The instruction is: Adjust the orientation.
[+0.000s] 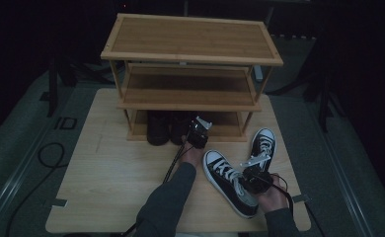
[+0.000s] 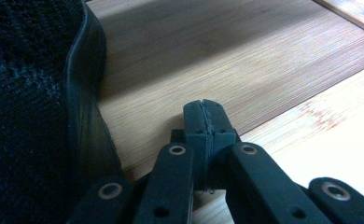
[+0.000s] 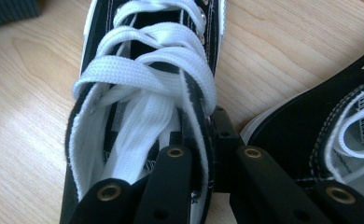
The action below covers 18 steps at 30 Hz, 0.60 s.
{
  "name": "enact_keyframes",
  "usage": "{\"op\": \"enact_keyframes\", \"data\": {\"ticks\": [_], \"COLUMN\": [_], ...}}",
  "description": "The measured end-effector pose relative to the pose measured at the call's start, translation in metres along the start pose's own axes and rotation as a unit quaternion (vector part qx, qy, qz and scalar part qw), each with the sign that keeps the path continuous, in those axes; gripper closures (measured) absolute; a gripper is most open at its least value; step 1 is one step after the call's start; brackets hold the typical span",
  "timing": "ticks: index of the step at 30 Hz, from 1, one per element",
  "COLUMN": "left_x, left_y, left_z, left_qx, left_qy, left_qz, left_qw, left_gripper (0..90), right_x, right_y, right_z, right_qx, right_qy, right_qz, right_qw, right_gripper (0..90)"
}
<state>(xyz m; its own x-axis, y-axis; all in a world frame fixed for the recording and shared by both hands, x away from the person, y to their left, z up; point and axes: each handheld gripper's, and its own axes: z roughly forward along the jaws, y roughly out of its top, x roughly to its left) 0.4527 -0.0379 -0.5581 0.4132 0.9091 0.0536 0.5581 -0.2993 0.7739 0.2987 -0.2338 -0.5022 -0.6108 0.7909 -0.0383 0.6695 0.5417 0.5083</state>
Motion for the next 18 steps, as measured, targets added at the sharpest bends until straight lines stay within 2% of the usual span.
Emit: {"op": "enact_keyframes", "data": {"ticks": [6,11,18], "left_x": [0.0,0.0,0.0], "left_y": [0.0,0.0,0.0], "left_z": [0.0,0.0,0.0], "left_qx": [0.0,0.0,0.001], "left_qy": [0.0,0.001,0.001], "left_qz": [0.0,0.001,0.002], "left_qw": [1.0,1.0,1.0], "left_gripper": [89.8,89.8,89.8], "right_x": [0.001,-0.001,-0.003], "right_y": [-0.001,0.001,0.002], "right_z": [-0.004,-0.007,-0.019], "right_qx": [-0.012,-0.01,-0.025], "right_qy": [0.004,0.007,0.011], "right_qz": [0.002,0.009,0.015], "right_qw": [0.9999,0.9999,0.9995], "right_gripper": [88.5,88.5,88.5]}}
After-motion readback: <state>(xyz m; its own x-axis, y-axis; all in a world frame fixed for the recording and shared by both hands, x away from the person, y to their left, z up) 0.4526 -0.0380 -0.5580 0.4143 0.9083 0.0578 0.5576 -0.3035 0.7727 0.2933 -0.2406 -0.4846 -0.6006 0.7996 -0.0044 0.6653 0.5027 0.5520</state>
